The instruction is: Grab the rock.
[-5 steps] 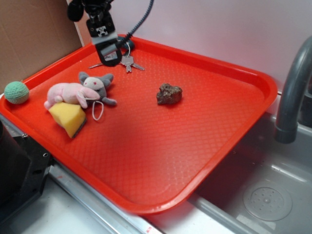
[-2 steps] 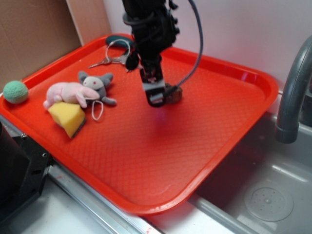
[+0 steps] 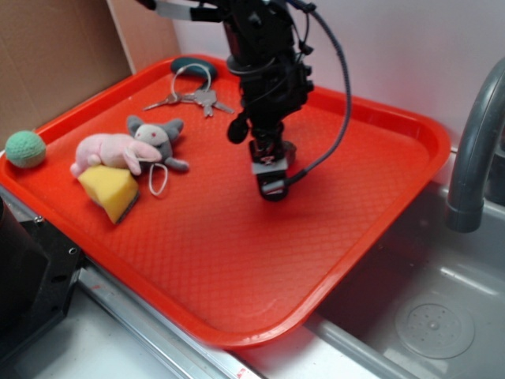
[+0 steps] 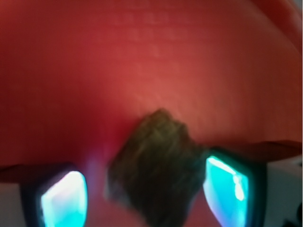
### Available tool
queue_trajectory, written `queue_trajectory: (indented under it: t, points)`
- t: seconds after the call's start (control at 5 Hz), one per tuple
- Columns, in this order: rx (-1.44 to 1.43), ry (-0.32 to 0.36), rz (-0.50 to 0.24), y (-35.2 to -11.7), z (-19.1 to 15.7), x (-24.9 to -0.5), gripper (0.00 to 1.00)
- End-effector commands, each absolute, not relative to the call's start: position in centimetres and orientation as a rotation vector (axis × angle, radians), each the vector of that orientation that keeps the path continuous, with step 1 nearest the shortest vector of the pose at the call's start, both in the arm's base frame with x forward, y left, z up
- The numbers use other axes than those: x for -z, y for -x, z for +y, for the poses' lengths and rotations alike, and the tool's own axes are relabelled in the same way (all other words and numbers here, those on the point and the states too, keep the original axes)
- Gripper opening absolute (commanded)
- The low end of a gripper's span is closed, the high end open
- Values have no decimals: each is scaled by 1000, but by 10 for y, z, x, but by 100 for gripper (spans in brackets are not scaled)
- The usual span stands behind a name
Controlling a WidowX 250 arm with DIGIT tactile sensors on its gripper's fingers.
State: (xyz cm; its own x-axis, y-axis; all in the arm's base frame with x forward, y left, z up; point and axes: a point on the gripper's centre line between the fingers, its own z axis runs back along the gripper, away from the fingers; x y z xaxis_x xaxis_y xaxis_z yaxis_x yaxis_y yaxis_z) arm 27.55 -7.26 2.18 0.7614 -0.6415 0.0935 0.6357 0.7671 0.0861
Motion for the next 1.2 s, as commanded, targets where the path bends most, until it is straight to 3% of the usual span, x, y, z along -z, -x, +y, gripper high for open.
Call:
queue_trajectory:
  t: [0.0, 0.4, 0.6, 1.0]
  points:
    - [661, -69, -118, -270, -81, -47, 0]
    - [506, -66, -113, -233, -60, -117, 0]
    - [259, -106, -72, -213, -57, -150, 0]
    - [-241, -232, -71, -214, -60, -184, 0]
